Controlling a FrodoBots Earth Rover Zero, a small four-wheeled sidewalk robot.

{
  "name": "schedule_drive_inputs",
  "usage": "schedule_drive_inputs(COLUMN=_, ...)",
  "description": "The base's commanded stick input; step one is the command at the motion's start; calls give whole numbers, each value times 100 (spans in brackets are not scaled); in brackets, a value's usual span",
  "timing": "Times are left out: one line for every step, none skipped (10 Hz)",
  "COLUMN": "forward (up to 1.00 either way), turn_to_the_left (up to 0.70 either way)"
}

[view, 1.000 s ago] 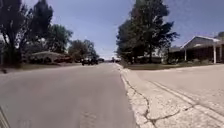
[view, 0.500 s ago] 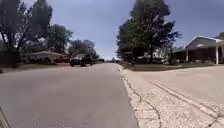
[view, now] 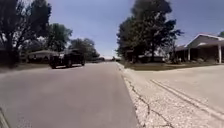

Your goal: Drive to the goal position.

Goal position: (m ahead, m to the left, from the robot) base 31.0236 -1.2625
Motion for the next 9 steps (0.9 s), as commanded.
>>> schedule_drive_inputs(forward=70, turn_to_the_left=0)
schedule_drive_inputs(forward=70, turn_to_the_left=0)
schedule_drive_inputs(forward=70, turn_to_the_left=0)
schedule_drive_inputs(forward=70, turn_to_the_left=0)
schedule_drive_inputs(forward=70, turn_to_the_left=0)
schedule_drive_inputs(forward=70, turn_to_the_left=0)
schedule_drive_inputs(forward=70, turn_to_the_left=0)
schedule_drive_inputs(forward=70, turn_to_the_left=0)
schedule_drive_inputs(forward=70, turn_to_the_left=0)
